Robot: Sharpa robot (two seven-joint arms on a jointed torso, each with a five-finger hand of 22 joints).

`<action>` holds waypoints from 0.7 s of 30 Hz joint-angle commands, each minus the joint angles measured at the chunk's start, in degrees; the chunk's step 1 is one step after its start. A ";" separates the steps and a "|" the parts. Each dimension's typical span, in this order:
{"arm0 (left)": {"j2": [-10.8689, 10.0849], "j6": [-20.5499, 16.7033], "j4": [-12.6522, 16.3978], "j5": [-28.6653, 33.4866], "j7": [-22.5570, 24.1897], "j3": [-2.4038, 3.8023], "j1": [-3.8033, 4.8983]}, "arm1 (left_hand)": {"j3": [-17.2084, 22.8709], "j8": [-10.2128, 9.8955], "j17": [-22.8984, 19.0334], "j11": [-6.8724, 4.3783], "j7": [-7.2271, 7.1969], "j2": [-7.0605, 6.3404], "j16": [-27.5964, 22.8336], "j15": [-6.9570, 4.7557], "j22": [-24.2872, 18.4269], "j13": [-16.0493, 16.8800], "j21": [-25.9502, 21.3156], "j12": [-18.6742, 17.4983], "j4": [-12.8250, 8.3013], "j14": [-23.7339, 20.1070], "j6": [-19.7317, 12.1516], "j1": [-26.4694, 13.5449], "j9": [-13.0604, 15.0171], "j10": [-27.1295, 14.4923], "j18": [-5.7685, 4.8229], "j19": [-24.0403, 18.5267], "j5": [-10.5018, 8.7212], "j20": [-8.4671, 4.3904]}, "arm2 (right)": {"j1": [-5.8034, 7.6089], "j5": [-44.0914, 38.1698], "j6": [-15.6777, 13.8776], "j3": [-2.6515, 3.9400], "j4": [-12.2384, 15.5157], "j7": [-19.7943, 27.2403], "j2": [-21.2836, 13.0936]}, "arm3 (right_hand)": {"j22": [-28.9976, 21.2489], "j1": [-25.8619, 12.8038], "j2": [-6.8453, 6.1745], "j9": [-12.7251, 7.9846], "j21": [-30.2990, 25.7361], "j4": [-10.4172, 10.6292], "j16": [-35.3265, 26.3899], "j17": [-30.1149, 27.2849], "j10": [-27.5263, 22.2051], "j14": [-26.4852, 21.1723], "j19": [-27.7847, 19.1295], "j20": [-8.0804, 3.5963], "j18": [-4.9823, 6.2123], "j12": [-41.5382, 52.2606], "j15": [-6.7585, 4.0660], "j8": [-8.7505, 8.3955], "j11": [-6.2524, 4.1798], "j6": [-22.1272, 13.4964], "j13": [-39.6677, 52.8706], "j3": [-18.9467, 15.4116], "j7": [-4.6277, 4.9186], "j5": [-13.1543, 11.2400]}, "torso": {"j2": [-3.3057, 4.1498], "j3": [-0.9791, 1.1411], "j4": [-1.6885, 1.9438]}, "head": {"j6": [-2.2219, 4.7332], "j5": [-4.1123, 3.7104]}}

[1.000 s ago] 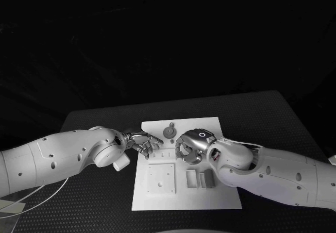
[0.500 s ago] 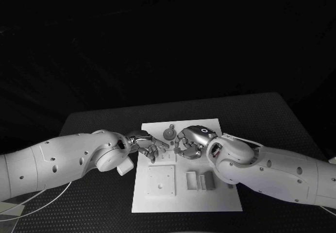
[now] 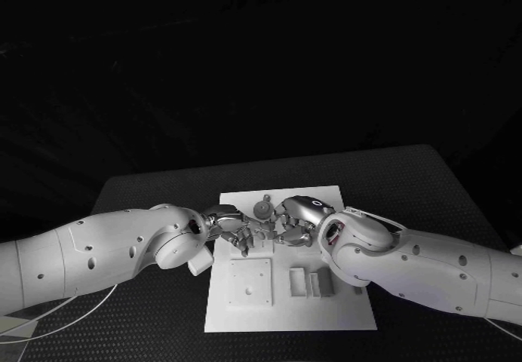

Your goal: Assemble the parts on the task board

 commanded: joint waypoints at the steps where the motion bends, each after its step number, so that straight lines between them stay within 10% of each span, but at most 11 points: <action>1: 0.25 0.80 0.04 0.96 1.15 0.02 -0.02 | -0.03 -0.05 -0.01 0.23 -0.03 1.22 -0.05 0.35 -0.10 -0.07 -0.20 -0.32 0.65 -0.08 0.23 -0.13 -0.14 0.10 0.59 0.27 -0.22 0.15 | 0.00 1.52 -0.07 0.10 0.25 0.17 0.09 | 0.79 -0.28 0.69 0.81 0.24 0.00 0.30 -0.08 0.40 0.05 0.30 0.08 0.38 -0.28 -0.38 0.54 -0.07 2.69 0.08 0.36 1.36 0.04 | 0.00 -0.01 0.03 | -0.01 -0.01; 17: 0.98 2.30 -0.47 0.15 0.32 0.01 -0.02 | -0.84 1.23 0.07 0.04 -0.22 3.94 0.05 0.28 0.00 -0.10 -0.09 -0.30 1.77 -0.02 2.36 -1.09 -0.62 0.39 0.59 0.12 3.14 0.09 | -0.01 2.26 -0.33 1.24 0.93 0.42 0.43 | 0.82 -0.36 0.82 0.88 0.28 -0.09 0.39 -0.19 0.34 0.00 0.31 0.04 0.38 -0.35 -0.43 0.51 -0.10 2.62 0.17 0.41 1.33 0.03 | 0.03 -0.01 0.06 | -0.26 0.00; 21: 1.04 2.46 -0.52 0.22 0.55 0.01 -0.02 | -1.25 1.72 0.09 -0.07 -0.31 4.90 0.08 0.25 0.10 -0.18 -0.07 -0.39 2.54 0.06 3.19 -2.02 -0.85 0.58 0.55 0.10 7.08 0.05 | -0.01 2.31 -0.10 1.27 0.89 0.50 0.54 | 0.82 -0.37 0.83 0.89 0.28 -0.10 0.40 -0.21 0.33 0.00 0.31 0.03 0.38 -0.36 -0.44 0.51 -0.11 2.61 0.19 0.42 1.33 0.02 | 0.02 -0.03 0.05 | -0.31 0.00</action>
